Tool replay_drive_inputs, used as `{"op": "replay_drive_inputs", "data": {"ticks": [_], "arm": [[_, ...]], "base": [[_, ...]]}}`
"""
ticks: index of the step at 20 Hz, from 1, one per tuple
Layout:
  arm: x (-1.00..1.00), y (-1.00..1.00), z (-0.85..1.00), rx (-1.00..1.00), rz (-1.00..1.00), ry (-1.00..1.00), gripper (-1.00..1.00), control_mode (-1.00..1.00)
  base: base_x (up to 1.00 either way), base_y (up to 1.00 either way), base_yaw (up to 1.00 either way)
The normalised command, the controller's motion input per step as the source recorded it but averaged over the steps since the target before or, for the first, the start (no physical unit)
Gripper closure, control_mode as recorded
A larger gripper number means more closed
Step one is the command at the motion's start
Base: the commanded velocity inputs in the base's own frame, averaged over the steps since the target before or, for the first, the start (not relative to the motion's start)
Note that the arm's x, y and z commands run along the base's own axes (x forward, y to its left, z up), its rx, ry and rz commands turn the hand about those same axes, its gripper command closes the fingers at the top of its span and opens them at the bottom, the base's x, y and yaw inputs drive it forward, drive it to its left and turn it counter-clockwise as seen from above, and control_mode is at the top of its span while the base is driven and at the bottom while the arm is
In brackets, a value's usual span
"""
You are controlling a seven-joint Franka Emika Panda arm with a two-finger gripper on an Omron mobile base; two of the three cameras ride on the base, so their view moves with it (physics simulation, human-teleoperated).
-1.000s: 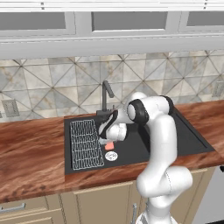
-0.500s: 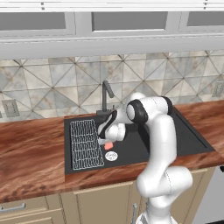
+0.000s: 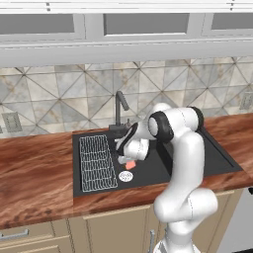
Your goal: Pick up the bar soap and sponge from the sink, and place them back in the cabinet, and close the cabinet doors.
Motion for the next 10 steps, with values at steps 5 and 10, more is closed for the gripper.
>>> {"op": "replay_drive_inputs", "data": {"ticks": [5,10], "arm": [[-0.35,-0.29,0.37,0.0,-0.01,-0.01,1.0,-1.0],[-0.15,-0.06,0.48,0.0,-0.06,0.0,1.0,-1.0]], "base": [[0.0,0.0,0.0],[0.0,0.0,0.0]]}}
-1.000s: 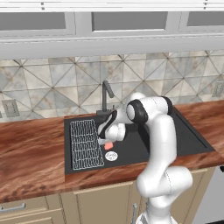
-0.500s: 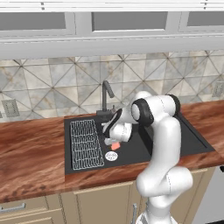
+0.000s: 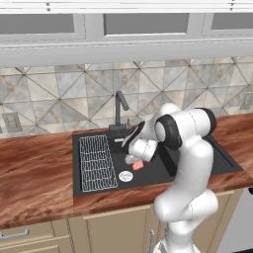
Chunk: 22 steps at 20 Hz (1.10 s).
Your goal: Pick up the bar soap and sponge from the sink, and place them back in the cabinet, and close the cabinet doors.
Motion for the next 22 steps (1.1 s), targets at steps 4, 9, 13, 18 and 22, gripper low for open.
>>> {"op": "replay_drive_inputs", "data": {"ticks": [4,9,13,18,22], "arm": [[-0.14,-0.05,0.5,0.0,-0.06,0.0,1.0,-1.0],[-0.14,-0.01,0.56,0.0,-0.06,0.0,1.0,-1.0],[-0.28,-0.02,0.53,0.0,-0.07,0.0,1.0,-1.0],[-0.39,-0.05,0.54,0.0,-0.09,0.0,1.0,-1.0],[-0.32,-0.08,0.64,0.0,-0.1,0.01,1.0,-1.0]], "base": [[0.0,0.0,0.0],[0.0,0.0,0.0],[0.0,0.0,0.0],[0.0,0.0,0.0],[0.0,0.0,0.0]]}}
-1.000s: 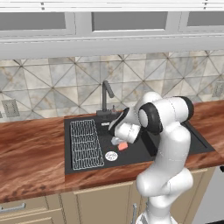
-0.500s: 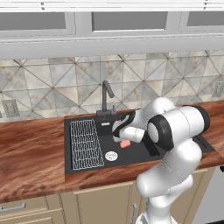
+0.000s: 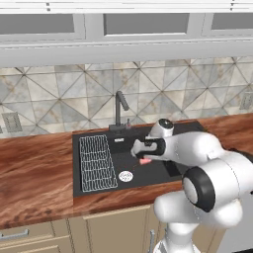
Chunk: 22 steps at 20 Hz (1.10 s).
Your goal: Pick up the bar soap and sponge from the sink, and place them back in the cabinet, and close the cabinet doors.
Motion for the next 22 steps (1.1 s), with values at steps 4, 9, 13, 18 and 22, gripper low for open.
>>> {"op": "replay_drive_inputs", "data": {"ticks": [4,9,13,18,22], "arm": [[-0.32,-0.07,0.62,0.0,-0.11,0.02,1.0,-1.0],[-0.29,-0.07,0.59,0.0,-0.09,0.01,1.0,-1.0],[-0.24,-0.1,0.56,0.0,-0.04,0.0,1.0,-1.0],[-0.27,-0.1,0.49,0.0,0.0,0.0,1.0,-1.0],[-0.32,-0.05,0.44,0.0,0.0,0.0,1.0,-1.0]], "base": [[0.0,0.0,0.0],[0.0,0.0,0.0],[0.0,0.0,0.0],[0.0,0.0,0.0],[0.0,0.0,0.0]]}}
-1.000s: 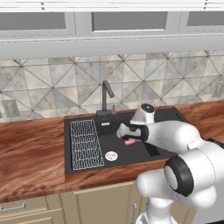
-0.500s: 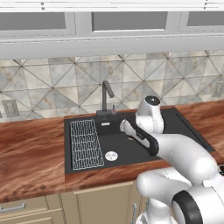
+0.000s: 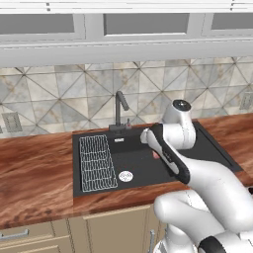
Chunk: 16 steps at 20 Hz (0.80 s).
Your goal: Pick up the bar soap and sponge from the sink, and place them back in the cabinet, and close the cabinet doors.
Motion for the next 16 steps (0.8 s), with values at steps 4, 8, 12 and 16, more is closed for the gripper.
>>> {"op": "replay_drive_inputs", "data": {"ticks": [4,8,12,16], "arm": [[-0.36,-0.01,0.44,0.0,0.0,0.0,1.0,-1.0],[-0.33,-0.02,0.37,0.0,0.0,0.0,1.0,-1.0],[-0.23,0.0,0.23,0.0,0.0,0.0,1.0,-1.0],[-0.14,0.0,0.11,0.0,0.0,0.0,1.0,-1.0]], "base": [[0.0,0.0,0.0],[0.0,0.0,0.0],[0.0,0.0,0.0],[0.0,0.0,0.0]]}}
